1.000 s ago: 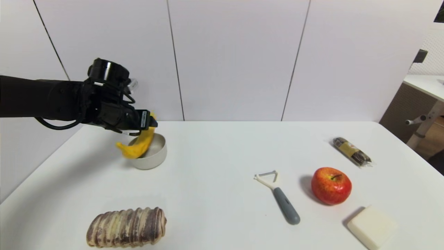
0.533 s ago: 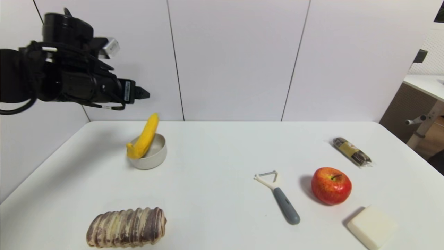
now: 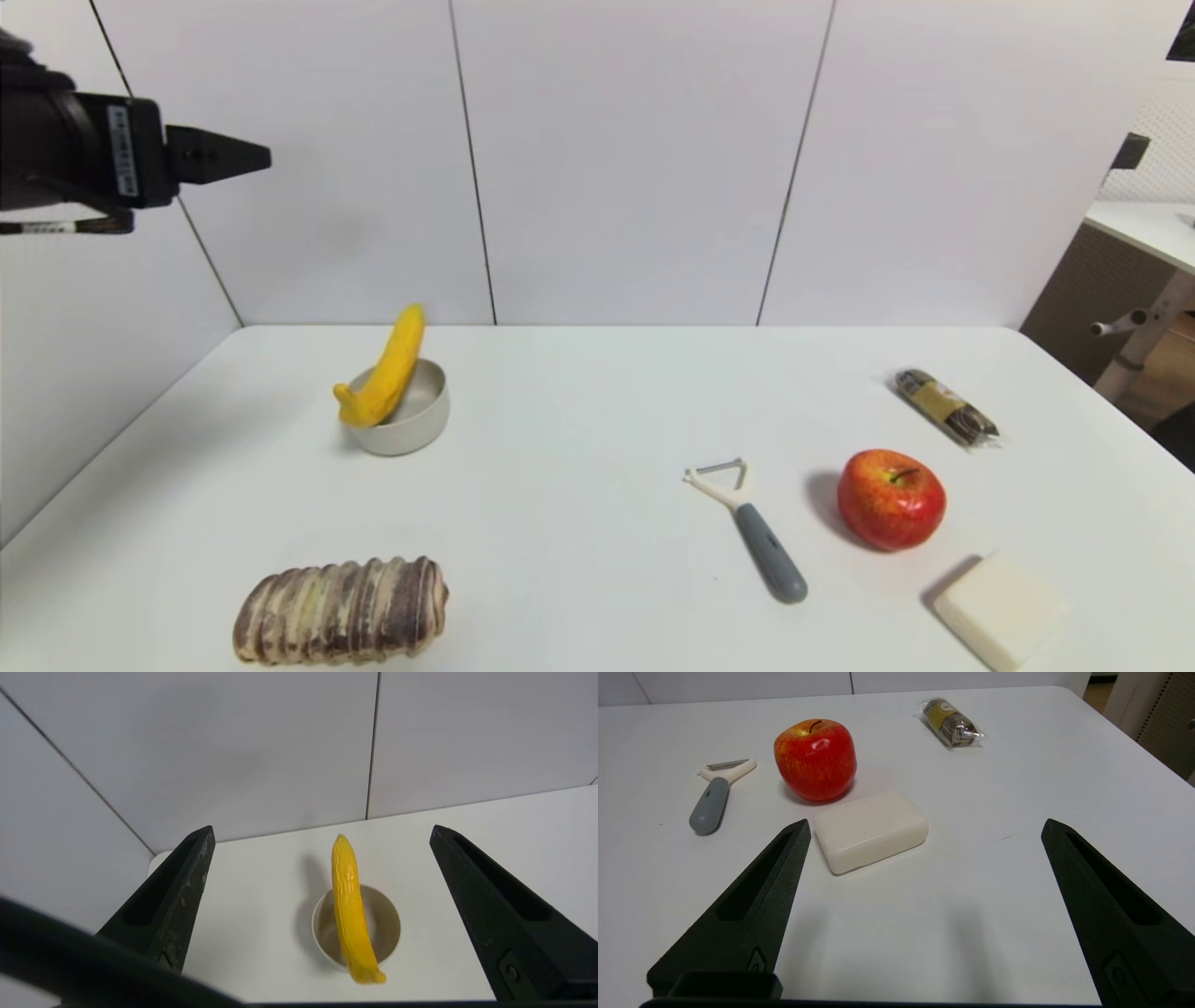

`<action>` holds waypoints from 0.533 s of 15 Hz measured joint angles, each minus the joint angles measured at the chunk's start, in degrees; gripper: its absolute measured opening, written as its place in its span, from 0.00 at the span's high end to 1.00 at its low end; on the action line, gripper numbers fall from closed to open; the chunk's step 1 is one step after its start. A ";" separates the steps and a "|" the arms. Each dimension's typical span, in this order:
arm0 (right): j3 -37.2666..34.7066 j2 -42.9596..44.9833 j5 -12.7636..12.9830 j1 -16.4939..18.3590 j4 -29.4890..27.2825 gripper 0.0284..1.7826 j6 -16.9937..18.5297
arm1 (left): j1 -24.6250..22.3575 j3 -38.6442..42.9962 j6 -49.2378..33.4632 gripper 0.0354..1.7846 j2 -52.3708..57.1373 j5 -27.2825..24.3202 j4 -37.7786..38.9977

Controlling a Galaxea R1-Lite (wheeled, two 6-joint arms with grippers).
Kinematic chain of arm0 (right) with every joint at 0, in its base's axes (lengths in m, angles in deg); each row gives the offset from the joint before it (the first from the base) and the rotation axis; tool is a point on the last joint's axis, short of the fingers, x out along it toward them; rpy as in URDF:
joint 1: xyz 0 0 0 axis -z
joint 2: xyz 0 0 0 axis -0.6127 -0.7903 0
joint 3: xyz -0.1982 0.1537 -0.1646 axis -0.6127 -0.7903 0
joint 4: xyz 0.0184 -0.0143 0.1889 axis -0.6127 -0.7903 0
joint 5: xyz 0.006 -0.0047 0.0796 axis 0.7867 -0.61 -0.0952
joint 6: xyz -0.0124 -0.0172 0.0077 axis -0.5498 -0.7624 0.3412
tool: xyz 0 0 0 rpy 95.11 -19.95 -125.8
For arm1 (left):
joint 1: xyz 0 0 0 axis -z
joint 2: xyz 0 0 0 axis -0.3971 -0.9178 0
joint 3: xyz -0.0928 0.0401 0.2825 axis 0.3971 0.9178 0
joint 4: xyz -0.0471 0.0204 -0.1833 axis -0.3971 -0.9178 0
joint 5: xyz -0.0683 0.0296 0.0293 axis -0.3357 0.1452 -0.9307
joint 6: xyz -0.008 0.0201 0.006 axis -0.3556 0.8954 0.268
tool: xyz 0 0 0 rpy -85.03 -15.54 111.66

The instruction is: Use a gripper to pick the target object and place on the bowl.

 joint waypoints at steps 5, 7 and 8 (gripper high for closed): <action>0.00 0.00 0.01 0.01 0.01 0.04 0.00 | -3.22 22.71 0.09 0.06 17.03 0.17 3.54; 0.00 0.00 0.01 0.01 0.00 0.04 0.00 | -3.95 33.63 -0.05 0.06 24.89 0.09 6.53; 0.00 0.00 0.01 0.01 0.01 0.04 0.00 | -4.22 39.25 -0.13 0.06 29.46 0.01 7.73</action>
